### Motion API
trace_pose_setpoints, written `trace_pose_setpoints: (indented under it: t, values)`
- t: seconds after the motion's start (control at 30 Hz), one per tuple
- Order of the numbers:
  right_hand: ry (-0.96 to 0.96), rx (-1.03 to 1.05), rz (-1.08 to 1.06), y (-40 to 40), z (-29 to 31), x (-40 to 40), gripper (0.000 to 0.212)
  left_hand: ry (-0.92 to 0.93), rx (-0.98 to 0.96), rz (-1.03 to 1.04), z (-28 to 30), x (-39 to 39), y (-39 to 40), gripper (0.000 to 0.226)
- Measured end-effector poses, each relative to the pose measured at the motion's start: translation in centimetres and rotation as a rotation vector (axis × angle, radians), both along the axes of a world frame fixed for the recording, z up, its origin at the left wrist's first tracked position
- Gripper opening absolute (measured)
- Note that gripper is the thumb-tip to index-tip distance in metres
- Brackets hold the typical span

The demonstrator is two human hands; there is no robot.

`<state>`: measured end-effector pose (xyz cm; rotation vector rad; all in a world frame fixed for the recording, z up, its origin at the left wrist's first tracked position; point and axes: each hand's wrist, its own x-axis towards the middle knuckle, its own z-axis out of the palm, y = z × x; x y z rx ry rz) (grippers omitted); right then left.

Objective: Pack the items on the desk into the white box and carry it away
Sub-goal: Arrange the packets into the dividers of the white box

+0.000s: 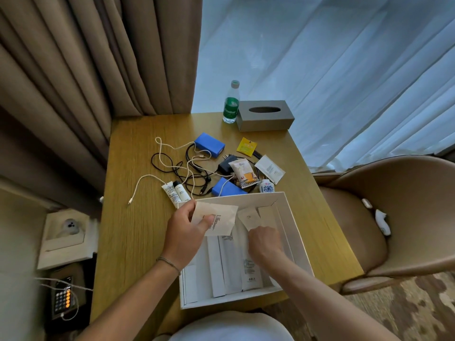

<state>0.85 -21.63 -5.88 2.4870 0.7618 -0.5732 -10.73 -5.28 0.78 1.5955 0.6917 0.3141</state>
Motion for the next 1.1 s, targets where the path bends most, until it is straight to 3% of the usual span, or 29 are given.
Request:
trace_pose_setpoints:
  t: [0.4, 0.6, 0.9, 1.0, 1.1]
  values:
    - [0.113, 0.010, -0.069, 2.1, -0.3, 0.1, 0.019, 0.009, 0.044, 0.003, 0.0, -0.4, -0.6, 0.018]
    - [0.042, -0.056, 0.018, 1.2, -0.8, 0.3, 0.020, 0.033, 0.131, -0.017, -0.7, -0.2, -0.7, 0.013]
    - [0.339, 0.115, -0.251, 0.6, -0.3, 1.3, 0.016, 0.051, 0.300, -0.109, -1.7, 0.5, -1.1, 0.012]
    - [0.441, 0.126, -0.337, 0.1, 0.6, 2.1, 0.020, 0.110, 0.350, -0.183, -1.9, 1.7, -1.2, 0.016]
    - [0.384, 0.202, -0.282, -0.6, 1.8, 3.0, 0.018, 0.268, 0.393, -0.355, -2.5, 3.2, -1.7, 0.026]
